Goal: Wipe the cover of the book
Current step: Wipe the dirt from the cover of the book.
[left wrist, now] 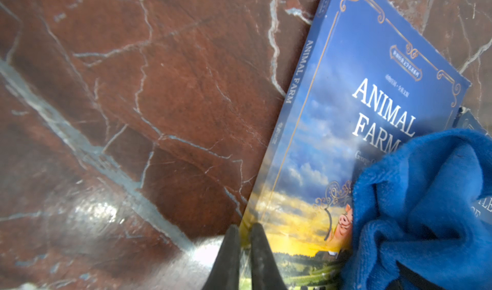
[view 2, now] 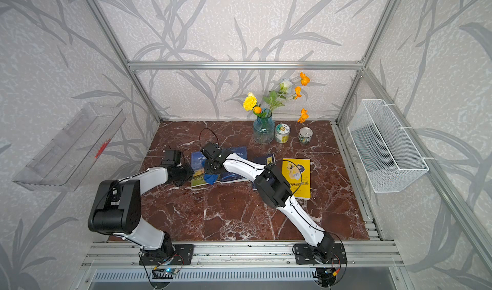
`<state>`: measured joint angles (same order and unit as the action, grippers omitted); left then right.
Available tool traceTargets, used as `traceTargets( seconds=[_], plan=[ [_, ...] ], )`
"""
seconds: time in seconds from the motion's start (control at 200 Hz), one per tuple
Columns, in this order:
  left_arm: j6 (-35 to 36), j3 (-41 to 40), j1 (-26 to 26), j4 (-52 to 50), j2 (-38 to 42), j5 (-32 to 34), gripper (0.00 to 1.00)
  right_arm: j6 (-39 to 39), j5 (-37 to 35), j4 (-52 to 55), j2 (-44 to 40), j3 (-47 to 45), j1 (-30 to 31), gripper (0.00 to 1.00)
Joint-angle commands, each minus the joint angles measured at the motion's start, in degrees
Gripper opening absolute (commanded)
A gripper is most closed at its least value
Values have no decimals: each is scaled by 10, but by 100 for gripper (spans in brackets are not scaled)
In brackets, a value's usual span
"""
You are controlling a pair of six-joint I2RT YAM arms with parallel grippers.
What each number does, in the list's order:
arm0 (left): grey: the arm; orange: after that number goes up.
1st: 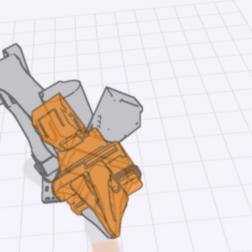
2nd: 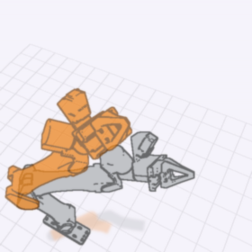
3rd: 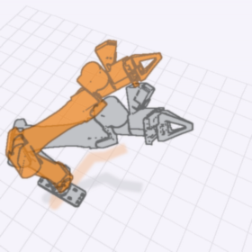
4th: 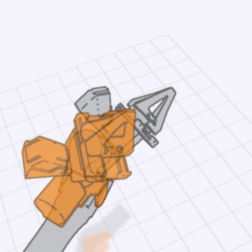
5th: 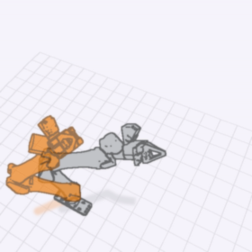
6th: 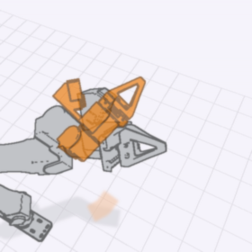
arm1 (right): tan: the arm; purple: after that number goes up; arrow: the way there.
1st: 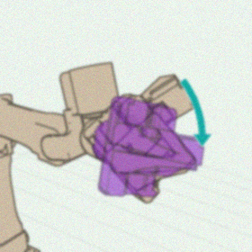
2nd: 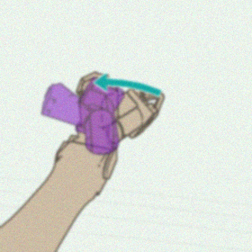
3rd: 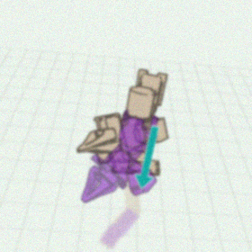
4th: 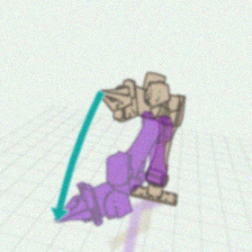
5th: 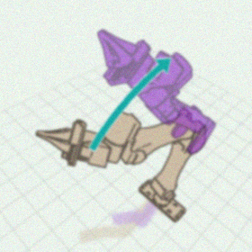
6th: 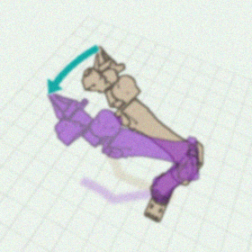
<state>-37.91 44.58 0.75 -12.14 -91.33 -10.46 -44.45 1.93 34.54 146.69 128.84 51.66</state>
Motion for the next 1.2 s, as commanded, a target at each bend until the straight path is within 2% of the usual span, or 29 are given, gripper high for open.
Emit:
traceTargets(
  seconds=[0.0, 0.125, 0.29, 0.38, 0.53, 0.605, 0.71, 0.96, 1.085, 1.195],
  plan=[
    [8, -28, -5, -69, -15, 2, 10, 14, 22, 135, 92, 59, 9, 0],
    [8, -27, -5, -69, -15, 2, 9, 10, 44, 145, 117, 103, 41, 0],
    [8, -27, -6, -70, -16, 3, 9, -14, 54, 129, 111, 66, 41, 0],
    [8, -28, -6, -70, -15, 3, 7, -21, 60, 104, 78, -3, 21, 0],
    [7, -27, -5, -70, -15, 3, 7, -44, 45, -1, -26, -190, -18, 0],
    [7, -28, -5, -70, -16, 4, 6, -50, 44, -28, -51, -230, -26, 0],
    [7, -28, -6, -70, -15, 3, 6, -50, 56, -15, -35, -198, -15, 0],
    [8, -27, -5, -70, -15, 3, 6, -81, 112, 18, 76, -43, 39, 0],
    [8, -28, -5, -70, -15, 3, 6, -90, 120, 4, 73, -59, 26, 0],
    [8, -28, -6, -70, -15, 3, 6, -85, 104, -12, 30, -122, -6, 0]
  ],
)
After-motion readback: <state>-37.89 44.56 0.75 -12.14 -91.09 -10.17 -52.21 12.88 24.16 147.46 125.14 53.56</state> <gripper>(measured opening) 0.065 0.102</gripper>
